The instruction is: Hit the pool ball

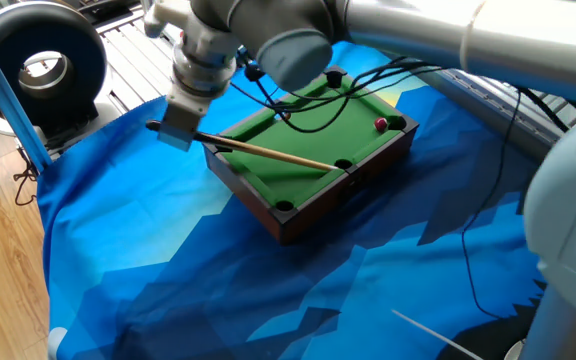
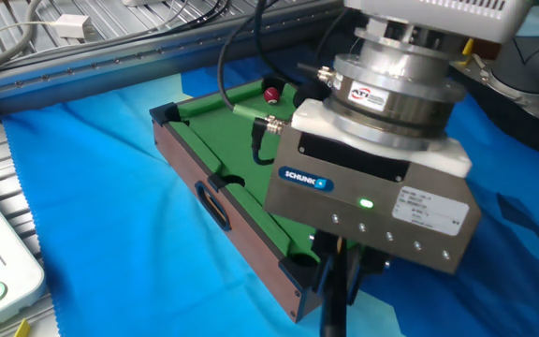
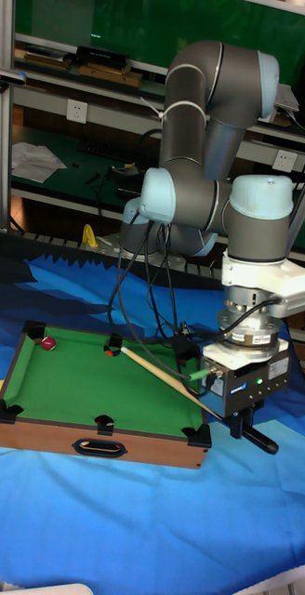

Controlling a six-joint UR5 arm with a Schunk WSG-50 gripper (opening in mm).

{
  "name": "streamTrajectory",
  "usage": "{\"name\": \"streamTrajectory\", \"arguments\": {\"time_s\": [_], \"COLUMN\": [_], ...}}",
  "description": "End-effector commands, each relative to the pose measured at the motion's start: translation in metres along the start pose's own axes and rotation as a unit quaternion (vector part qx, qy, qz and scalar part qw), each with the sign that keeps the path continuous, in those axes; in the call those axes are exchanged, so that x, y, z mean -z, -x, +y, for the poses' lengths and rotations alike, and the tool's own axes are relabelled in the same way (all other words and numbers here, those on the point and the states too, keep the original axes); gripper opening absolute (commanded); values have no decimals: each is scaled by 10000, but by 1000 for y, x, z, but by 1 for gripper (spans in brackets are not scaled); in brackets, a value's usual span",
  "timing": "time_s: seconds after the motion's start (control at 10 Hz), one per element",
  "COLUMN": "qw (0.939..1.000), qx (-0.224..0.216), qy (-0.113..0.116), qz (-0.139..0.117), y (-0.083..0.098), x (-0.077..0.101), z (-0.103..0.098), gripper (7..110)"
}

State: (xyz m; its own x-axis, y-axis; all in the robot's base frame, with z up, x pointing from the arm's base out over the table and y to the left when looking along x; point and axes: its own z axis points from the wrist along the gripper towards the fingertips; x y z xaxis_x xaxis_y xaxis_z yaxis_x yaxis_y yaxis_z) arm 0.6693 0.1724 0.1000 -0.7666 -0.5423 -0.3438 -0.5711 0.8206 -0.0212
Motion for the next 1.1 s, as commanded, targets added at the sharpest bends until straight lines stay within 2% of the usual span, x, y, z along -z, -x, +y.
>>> {"name": "streamTrajectory", "arguments": {"time_s": [0.0,0.3,0.5,0.6,0.8,1.0], "qw": [9992,9963,9907,9891,9887,9892], "qx": [-216,-476,-735,-781,-889,-1115], "qy": [100,-42,-136,-190,-167,22], "qz": [320,718,1133,1230,1198,953], "y": [-14,-36,-54,-56,-48,-31], "x": [9,18,28,23,0,-20], "z": [-18,-40,-50,-56,-68,-62], "gripper": [7,7,7,7,7,7]}}
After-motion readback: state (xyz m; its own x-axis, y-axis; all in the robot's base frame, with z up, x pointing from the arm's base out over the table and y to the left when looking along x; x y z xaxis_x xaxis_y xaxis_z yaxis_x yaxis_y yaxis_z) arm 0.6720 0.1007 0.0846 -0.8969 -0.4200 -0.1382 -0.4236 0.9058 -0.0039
